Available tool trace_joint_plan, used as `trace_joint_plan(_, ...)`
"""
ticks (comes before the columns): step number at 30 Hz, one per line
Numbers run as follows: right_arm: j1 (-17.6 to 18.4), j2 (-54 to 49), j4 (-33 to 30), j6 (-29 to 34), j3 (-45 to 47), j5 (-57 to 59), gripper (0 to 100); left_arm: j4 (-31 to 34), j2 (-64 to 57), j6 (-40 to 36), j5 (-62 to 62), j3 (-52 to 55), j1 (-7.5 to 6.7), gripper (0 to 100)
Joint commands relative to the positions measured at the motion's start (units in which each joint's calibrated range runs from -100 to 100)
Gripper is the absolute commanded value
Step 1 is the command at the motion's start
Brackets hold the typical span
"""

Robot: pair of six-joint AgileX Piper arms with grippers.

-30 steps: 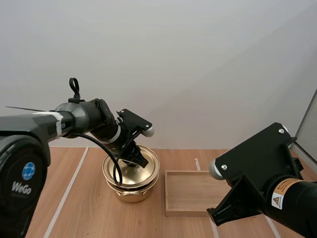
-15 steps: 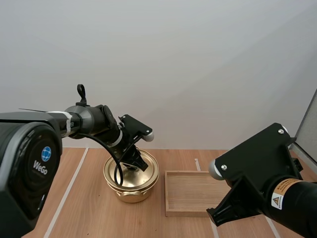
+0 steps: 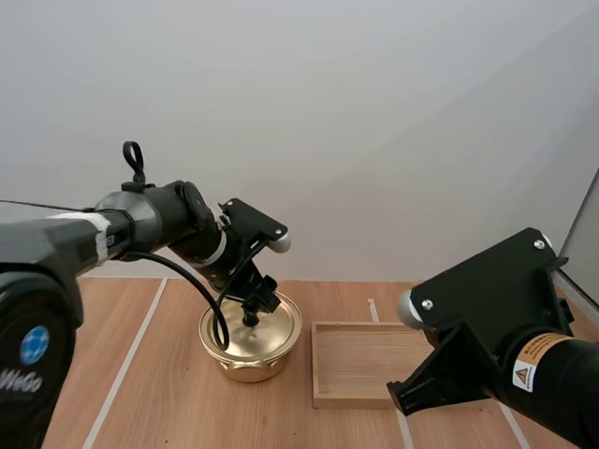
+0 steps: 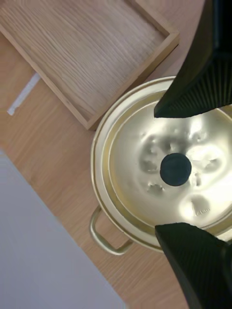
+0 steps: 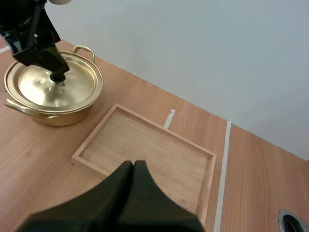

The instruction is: Open the lid, put the grape in the pot, and close it

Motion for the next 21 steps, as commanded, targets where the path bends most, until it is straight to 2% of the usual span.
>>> trace_joint_plan(1,-0.13,-0.46,0.18,0.89,0.18,-1.89,0,-1.08,-8.66,-0.23,5.42,0.02,-0.14,100)
trace_joint_plan(11,-0.13,-0.46,0.18,0.89,-0.11,-2.11,0,-0.96,-35.07,-1.31,16.68,0.02,-0.14,98)
trace_joint_plan(14,-0.13,-0.46,0.18,0.89,-0.11,-2.11,0,-0.74,-41.77,-3.15,19.69,0.02,-0.14,30)
trace_joint_plan(15,-0.13,-0.46,0.18,0.89,-0.11,-2.11,0,-0.74,-43.8,-3.37,20.49,0.02,-0.14,0)
trace_joint_plan(21,-0.13,-0.46,0.35,1.49,-0.11,-2.71,0,-0.99,-53.39,-6.63,19.67,1.29,-0.14,0)
